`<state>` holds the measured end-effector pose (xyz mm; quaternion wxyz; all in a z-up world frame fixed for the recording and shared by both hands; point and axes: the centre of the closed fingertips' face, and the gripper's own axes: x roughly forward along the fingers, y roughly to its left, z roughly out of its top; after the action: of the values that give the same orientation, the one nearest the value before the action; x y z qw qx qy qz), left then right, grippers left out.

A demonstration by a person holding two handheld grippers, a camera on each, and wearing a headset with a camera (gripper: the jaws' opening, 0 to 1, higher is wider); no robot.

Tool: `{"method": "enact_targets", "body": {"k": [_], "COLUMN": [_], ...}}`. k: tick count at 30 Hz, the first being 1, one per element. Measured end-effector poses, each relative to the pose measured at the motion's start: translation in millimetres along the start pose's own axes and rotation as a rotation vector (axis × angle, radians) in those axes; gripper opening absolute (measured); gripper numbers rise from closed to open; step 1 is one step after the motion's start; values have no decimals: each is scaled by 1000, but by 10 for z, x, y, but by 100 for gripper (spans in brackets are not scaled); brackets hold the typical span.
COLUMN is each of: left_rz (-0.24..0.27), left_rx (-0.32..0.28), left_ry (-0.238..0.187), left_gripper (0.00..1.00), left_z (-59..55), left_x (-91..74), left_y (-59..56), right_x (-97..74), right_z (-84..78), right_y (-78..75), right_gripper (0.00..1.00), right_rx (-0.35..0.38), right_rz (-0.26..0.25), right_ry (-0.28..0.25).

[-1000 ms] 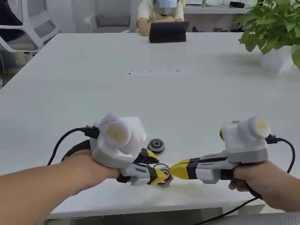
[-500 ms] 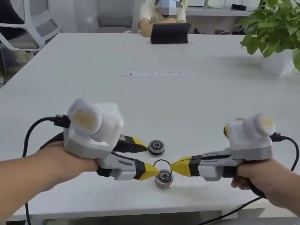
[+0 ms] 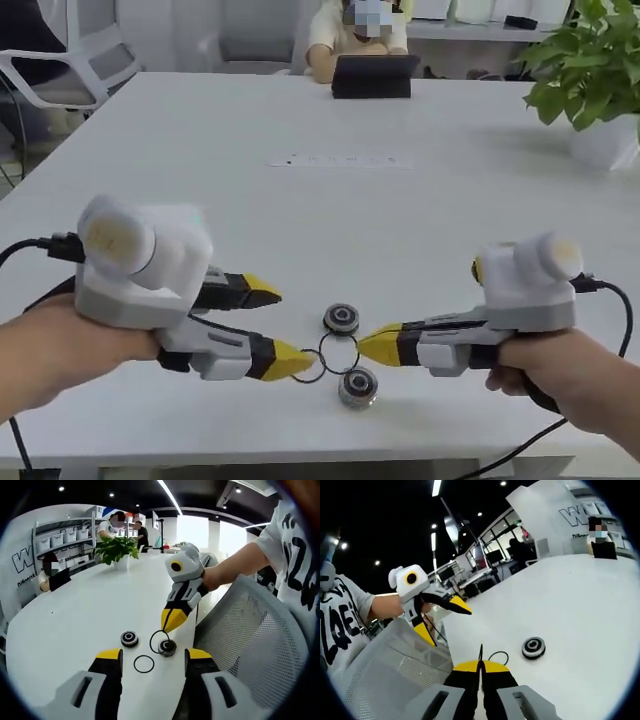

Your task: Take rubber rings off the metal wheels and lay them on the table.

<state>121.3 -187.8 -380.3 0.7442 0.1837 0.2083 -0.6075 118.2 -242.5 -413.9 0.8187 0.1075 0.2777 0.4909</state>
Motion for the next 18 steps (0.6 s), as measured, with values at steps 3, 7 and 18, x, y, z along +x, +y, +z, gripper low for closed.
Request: {"method": "enact_targets", "body": {"k": [3,7,18], "left_rz": [8,18,45], "left_rx": [-4,-3,-30], "left_ry": [3,17,4], "left_gripper": [50,53,58], "left_z": [-44,-109,-126], "left_x": [-51,-109,-226], "left_y": [9,15,62], "right_x": [40,105,272], "right_z": [21,6,5], "right_y": [-3,-38,-79], "right_gripper": [0,0,0], "right_rx": [-3,-15,-24], "right_rz": [6,9,22], "right_ry": [4,29,73]}}
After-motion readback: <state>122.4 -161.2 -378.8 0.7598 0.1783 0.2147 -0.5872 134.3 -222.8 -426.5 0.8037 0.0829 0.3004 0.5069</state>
